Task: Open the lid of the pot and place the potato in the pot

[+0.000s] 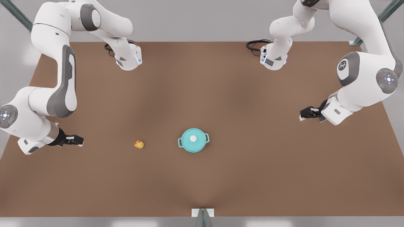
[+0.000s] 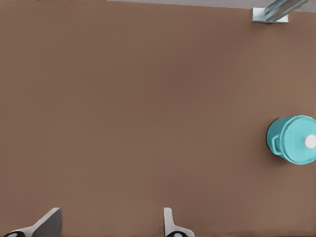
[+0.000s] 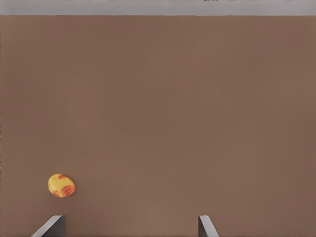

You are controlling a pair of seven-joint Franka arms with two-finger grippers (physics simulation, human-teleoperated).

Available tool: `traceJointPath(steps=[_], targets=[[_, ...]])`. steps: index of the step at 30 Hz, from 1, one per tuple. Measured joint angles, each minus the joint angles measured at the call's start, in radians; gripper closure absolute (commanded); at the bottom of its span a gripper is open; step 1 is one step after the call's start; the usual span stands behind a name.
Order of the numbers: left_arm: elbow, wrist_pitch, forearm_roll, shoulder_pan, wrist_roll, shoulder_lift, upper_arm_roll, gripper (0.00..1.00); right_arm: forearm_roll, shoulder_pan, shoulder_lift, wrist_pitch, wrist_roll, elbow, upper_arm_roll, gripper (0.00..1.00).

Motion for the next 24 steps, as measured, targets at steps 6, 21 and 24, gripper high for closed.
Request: traceJointPath(steps=[6,21,24], targets=[[0.165,0.012,0.032,-0.305,-0.031,0.161,0.000,0.00,0.000,0.066,0.035,0.017,0.098,0.003,0.002,0.00],[0.545,0.323,0.385,-0.859,-0.667,0.783,0.011,0.00,-0.052,0.226,0.119,0.363,0.820,-0.254,-0.010,0.00],[0.543,0.391,0.423,-0.866,-0.760,0.825,0.018,0.00,-0.051,0.255,0.161,0.426,0.929,-0.255,-0.022,0.00]])
